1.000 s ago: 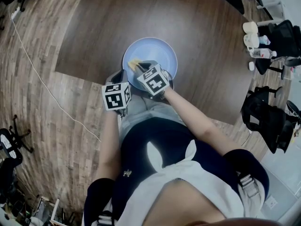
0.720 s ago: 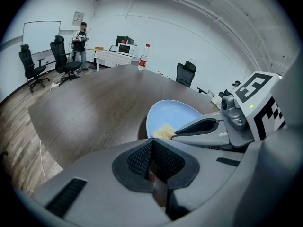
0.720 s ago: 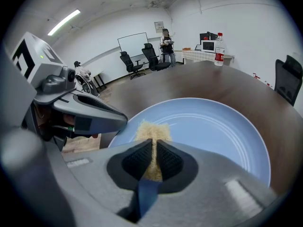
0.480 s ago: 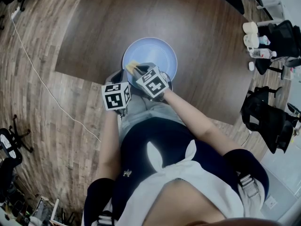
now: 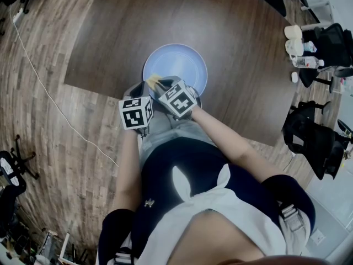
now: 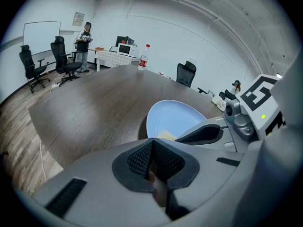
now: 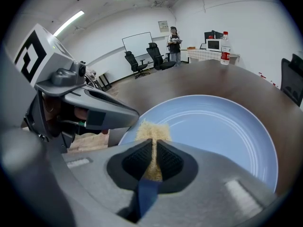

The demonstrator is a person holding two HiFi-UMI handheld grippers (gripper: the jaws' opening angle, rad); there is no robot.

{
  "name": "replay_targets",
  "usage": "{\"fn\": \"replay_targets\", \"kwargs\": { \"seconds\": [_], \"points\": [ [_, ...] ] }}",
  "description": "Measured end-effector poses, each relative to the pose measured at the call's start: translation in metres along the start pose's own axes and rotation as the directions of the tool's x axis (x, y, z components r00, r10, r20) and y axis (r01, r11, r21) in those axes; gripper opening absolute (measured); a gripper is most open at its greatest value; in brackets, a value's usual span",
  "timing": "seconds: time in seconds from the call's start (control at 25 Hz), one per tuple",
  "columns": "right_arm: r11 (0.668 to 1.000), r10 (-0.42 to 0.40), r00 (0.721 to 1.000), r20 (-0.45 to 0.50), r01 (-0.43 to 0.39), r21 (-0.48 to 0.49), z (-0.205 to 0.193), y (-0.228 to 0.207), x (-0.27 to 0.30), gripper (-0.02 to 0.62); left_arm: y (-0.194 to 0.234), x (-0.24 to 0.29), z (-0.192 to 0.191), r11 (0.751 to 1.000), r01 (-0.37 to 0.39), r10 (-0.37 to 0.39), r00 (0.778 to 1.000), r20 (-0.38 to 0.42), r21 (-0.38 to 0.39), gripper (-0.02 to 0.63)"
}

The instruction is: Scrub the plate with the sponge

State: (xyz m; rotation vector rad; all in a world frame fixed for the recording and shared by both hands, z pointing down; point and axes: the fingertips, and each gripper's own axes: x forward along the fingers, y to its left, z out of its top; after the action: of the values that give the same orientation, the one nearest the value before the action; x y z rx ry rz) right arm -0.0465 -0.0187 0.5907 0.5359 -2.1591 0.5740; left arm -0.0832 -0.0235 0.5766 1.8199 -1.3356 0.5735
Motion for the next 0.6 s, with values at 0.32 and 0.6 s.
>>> {"fn": "replay_targets", "kwargs": {
  "seconds": [0.32, 0.6],
  "points": [
    [1.0, 0.02, 1.0, -0.017, -0.02, -0.012, -0.003, 0.009, -0.001, 0.026, 0.002, -0.001, 0.001, 1.0, 0.0, 0.0, 1.0, 0.0, 0.001, 0.006],
    [0.999, 0.033, 0.999, -0.023, -0.033, -0.02, -0.01, 0.013, -0.004, 0.026, 0.0, 0.001, 0.0, 1.0, 0.002, -0.002, 1.0, -0.002, 0.004, 0.006]
  ]
}}
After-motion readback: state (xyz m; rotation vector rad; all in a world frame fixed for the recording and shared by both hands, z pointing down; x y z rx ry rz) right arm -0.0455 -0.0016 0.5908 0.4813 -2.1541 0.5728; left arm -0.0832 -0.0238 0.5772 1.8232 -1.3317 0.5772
